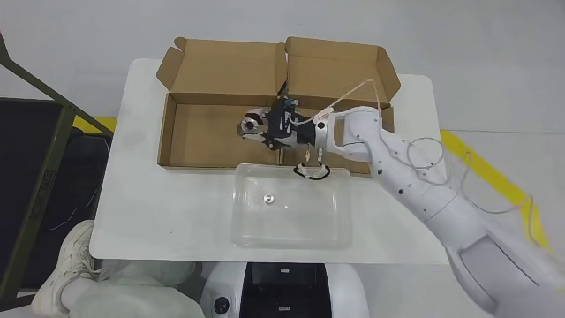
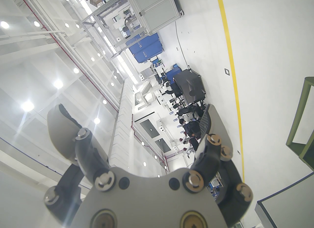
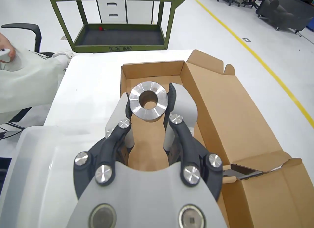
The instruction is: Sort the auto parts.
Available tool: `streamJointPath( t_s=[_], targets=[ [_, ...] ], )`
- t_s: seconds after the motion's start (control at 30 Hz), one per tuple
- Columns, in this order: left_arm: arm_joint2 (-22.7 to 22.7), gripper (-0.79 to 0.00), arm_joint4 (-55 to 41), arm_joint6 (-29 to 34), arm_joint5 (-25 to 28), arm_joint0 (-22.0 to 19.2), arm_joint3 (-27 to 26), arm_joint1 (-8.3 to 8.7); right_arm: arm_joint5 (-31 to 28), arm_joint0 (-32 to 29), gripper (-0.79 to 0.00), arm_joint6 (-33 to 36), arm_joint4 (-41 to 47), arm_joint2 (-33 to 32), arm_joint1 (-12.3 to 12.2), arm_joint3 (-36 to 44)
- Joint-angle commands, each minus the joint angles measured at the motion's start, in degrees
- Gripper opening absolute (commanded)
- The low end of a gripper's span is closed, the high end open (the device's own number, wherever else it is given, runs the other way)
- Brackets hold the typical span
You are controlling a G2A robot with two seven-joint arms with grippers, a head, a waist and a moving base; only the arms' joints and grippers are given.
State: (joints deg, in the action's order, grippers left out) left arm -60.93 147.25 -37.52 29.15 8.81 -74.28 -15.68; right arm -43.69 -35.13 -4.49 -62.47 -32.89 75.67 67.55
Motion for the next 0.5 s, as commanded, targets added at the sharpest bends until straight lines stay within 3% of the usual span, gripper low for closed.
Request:
streamJointPath(
  t_s=[0.0, 0.47],
  targets=[
    [0.0, 0.0, 0.0, 0.0, 0.0, 0.0, 0.0, 0.0, -0.3, 1.3, -0.785, 0.3, 0.1, 1.1, 1.1, -2.6],
    [0.0, 0.0, 0.0, 0.0, 0.0, 0.0, 0.0, 0.0, -1.2, 5.8, -0.785, -0.4, 2.3, 6.2, 8.0, -18.0]
  ],
)
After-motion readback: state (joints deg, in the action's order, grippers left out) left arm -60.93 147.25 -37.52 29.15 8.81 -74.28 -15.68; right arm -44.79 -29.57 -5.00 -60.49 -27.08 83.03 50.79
